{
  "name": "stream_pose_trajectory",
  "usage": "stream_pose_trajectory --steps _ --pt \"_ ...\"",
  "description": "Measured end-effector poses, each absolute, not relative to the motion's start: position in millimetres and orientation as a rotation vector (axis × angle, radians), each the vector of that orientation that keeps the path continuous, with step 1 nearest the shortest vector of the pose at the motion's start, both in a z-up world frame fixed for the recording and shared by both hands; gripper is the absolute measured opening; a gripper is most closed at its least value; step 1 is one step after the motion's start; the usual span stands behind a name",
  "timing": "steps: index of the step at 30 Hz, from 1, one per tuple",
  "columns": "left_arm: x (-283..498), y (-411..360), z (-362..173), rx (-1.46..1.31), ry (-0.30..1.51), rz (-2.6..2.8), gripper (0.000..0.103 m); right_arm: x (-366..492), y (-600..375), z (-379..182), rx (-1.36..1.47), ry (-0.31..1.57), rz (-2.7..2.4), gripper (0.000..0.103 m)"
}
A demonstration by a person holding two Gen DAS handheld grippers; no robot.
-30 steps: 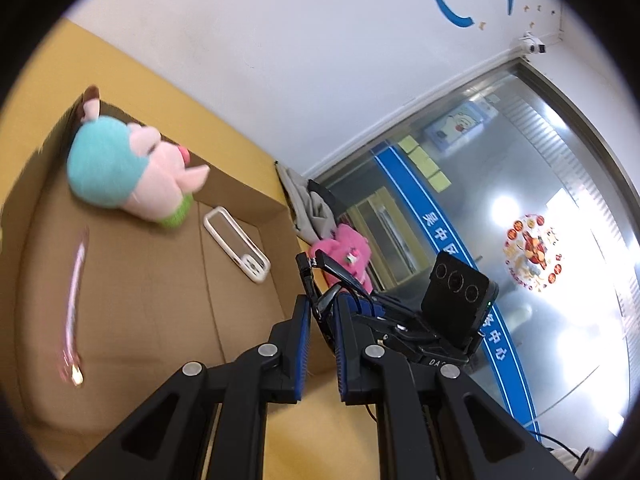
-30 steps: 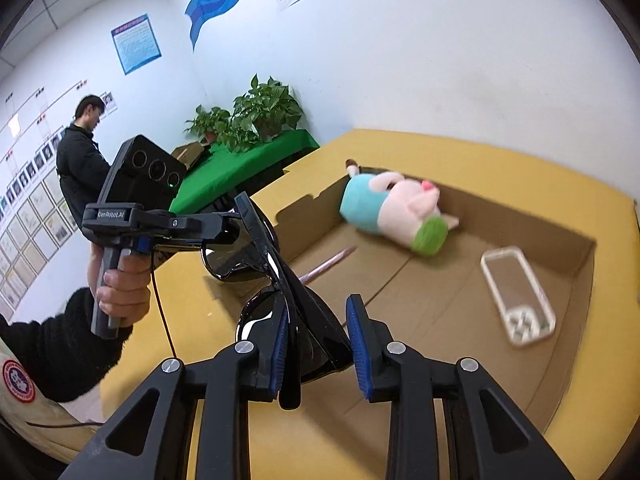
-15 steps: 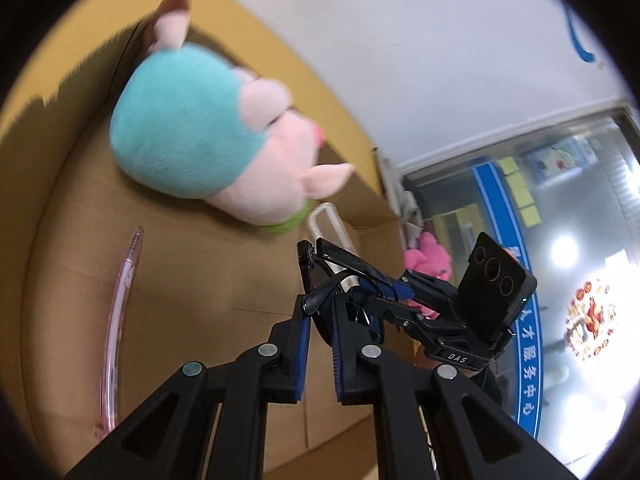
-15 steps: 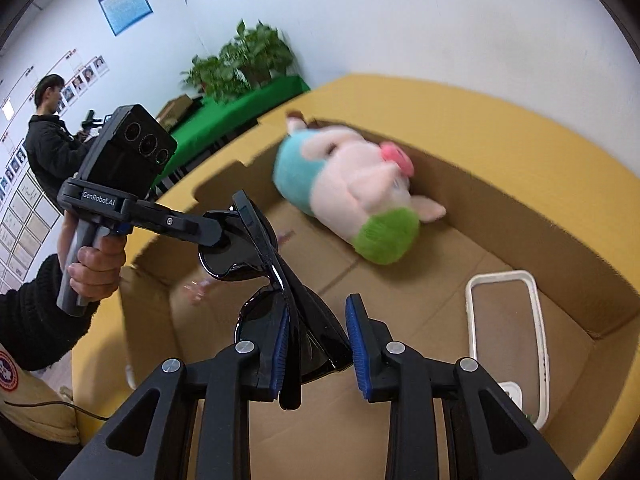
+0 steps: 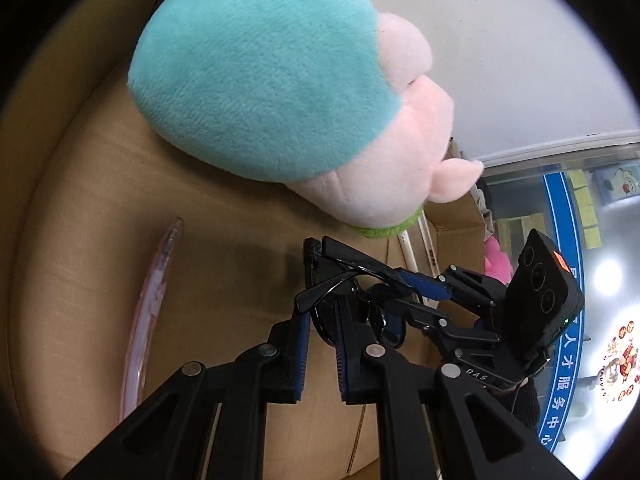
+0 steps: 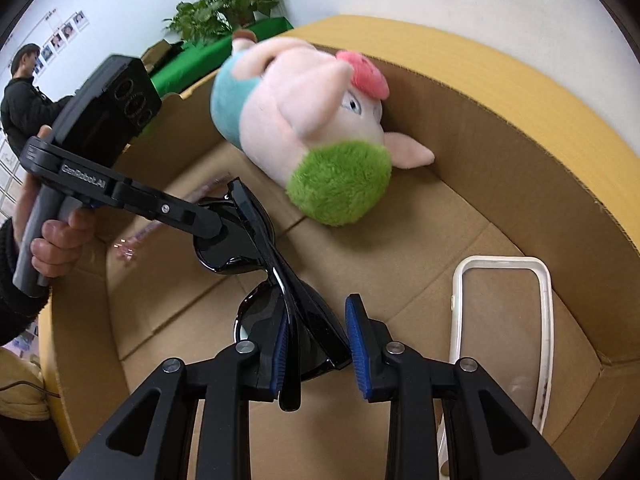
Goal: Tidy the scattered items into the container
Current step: 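Carry the sunglasses with the left gripper over the box, then lower the sunglasses into the box and open the left gripper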
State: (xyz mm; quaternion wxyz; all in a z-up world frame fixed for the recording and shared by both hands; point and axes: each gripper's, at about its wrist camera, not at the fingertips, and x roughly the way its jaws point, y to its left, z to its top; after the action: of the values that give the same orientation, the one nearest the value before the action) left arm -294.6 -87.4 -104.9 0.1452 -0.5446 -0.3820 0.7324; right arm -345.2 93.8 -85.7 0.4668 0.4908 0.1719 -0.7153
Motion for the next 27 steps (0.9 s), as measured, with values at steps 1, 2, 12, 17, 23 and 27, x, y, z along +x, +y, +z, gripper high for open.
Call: stream_pose_trajectory --steps 1,2,12,17,23,27 --pt "-293.8 -87.5 -107.0 -1.58 -1.103 2.107 0.011 -345.0 91.8 -88.1 1.207 0.435 -1.755 0.026" --pt "-292.9 -87.6 -109.7 -1.591 -1.107 2.102 0.011 -344.3 90.6 -90.0 1.209 0.445 -1.751 0.026" --pt "-291.7 -88.7 -115.7 -1.618 -1.143 2.089 0.011 -341.2 82.8 -98.1 1.21 0.493 -1.759 0.026" --pt "-290.0 -85.7 -112.3 -1.619 -1.129 2.098 0.018 -339.1 82.6 -98.7 1.206 0.501 -1.776 0.027" --pt "-282.2 -84.8 -98.1 -1.576 -1.114 2.133 0.061 -335.6 82.4 -91.9 1.2 0.503 -1.804 0.036" --pt "-275.9 -80.8 -86.6 -1.56 -1.068 2.148 0.061 -330.6 82.5 -83.7 1.194 0.512 -1.813 0.046"
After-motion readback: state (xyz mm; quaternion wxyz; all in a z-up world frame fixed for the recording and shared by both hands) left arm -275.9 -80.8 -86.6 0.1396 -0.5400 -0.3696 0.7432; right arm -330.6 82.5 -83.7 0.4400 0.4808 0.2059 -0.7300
